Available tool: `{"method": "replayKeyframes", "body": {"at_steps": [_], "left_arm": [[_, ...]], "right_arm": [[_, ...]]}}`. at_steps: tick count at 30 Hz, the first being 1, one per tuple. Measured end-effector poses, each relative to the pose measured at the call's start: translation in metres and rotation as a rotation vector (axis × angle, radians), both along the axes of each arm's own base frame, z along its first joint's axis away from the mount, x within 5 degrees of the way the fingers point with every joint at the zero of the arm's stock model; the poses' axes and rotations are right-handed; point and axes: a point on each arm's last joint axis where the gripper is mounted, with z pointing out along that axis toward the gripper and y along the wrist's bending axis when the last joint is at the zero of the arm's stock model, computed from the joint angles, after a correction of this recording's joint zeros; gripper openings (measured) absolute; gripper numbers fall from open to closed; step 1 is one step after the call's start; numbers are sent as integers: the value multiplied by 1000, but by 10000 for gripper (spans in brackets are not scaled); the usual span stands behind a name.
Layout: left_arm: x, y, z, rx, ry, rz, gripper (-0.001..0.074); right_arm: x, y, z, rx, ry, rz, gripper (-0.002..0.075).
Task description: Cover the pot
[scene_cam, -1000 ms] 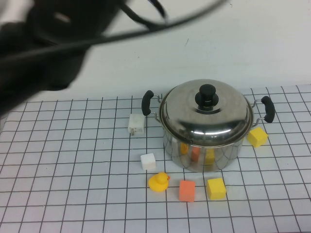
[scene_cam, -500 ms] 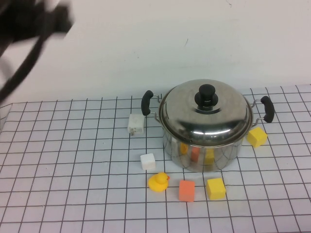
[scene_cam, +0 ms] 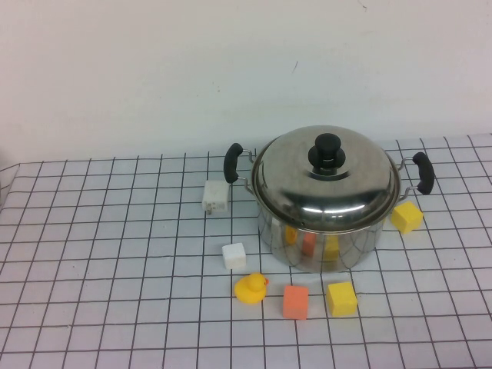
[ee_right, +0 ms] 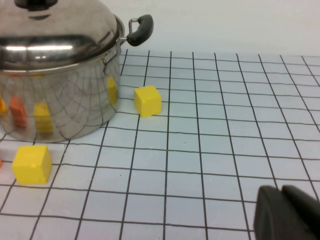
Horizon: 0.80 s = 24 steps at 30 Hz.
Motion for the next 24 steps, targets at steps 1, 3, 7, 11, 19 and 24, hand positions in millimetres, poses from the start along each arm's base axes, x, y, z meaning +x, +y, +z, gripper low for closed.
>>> {"method": "replayKeyframes", "body": {"at_steps": [1, 3, 7, 11, 19, 24], "left_arm": [[-5, 4, -5, -6, -6, 5, 0], [-13, 12, -14, -21, -16, 27, 0], [-28, 31, -30, -52, -31, 100, 0], [-43, 53, -41, -115, -49, 206, 0], [-53, 70, -49, -10, -58, 307, 0], [-53, 73, -51, 6, -45, 338, 0]], "right_arm": [[0, 0, 0, 0, 0, 0, 9], [0, 0, 0, 0, 0, 0, 9], [0, 0, 0, 0, 0, 0, 9], [0, 0, 0, 0, 0, 0, 9], [0, 0, 0, 0, 0, 0, 9], [0, 0, 0, 0, 0, 0, 9]]}}
